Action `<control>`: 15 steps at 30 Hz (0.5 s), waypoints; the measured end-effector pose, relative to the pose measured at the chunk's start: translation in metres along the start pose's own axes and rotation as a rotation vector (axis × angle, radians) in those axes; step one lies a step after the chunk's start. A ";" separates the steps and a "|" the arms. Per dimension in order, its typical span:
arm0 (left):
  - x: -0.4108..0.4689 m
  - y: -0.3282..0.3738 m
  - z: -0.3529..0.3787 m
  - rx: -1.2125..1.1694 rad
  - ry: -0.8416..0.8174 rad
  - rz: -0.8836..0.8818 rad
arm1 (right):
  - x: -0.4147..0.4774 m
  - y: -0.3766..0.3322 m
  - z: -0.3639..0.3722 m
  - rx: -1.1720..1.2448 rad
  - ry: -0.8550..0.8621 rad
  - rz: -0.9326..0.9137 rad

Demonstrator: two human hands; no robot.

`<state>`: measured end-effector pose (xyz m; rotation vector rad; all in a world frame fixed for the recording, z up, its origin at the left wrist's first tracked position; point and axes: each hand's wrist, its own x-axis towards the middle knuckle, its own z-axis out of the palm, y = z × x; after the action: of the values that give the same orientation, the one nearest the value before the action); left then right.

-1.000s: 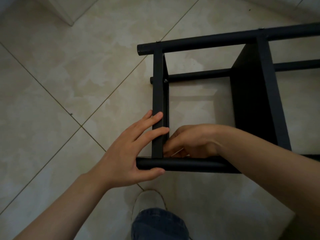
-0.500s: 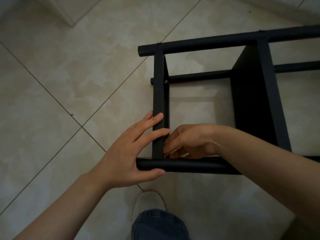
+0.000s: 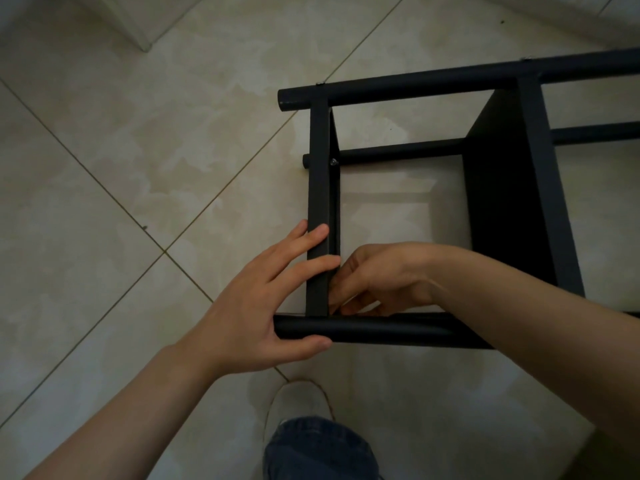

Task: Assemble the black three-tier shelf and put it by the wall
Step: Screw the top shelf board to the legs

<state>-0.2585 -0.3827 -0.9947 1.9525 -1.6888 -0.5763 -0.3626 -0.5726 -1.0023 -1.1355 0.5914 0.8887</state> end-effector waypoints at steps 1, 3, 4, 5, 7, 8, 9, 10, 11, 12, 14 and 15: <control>0.000 0.000 0.000 0.000 0.000 0.001 | 0.000 0.001 0.000 -0.002 0.000 -0.001; 0.000 0.000 0.000 0.001 -0.002 0.001 | 0.000 0.003 0.001 -0.012 0.005 -0.006; 0.000 0.001 0.000 0.000 -0.003 -0.001 | 0.001 0.004 0.002 -0.012 0.004 -0.009; 0.000 0.001 0.000 -0.001 -0.002 -0.002 | 0.001 0.005 0.003 -0.007 0.003 -0.013; 0.001 0.002 0.000 0.002 -0.001 -0.004 | 0.001 0.005 0.004 -0.003 0.008 -0.016; 0.000 0.002 0.000 0.005 -0.002 -0.006 | 0.001 0.005 0.004 -0.004 0.016 -0.016; 0.000 0.002 -0.001 0.005 -0.003 -0.006 | 0.001 0.005 0.004 -0.005 0.023 -0.015; 0.000 0.002 -0.001 0.003 -0.003 -0.006 | 0.001 0.005 0.004 -0.008 0.028 -0.016; 0.000 0.002 -0.001 0.001 -0.002 -0.006 | 0.001 0.005 0.004 -0.014 0.032 -0.017; 0.000 0.002 0.000 0.000 -0.002 -0.005 | 0.001 0.005 0.005 -0.022 0.039 -0.017; 0.000 0.001 0.000 -0.004 -0.003 -0.003 | 0.002 0.004 0.006 -0.040 0.052 -0.019; 0.000 0.001 0.000 -0.006 -0.002 -0.001 | 0.002 0.004 0.006 -0.046 0.057 -0.021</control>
<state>-0.2590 -0.3830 -0.9943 1.9495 -1.6860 -0.5831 -0.3653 -0.5659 -1.0042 -1.2102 0.6075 0.8584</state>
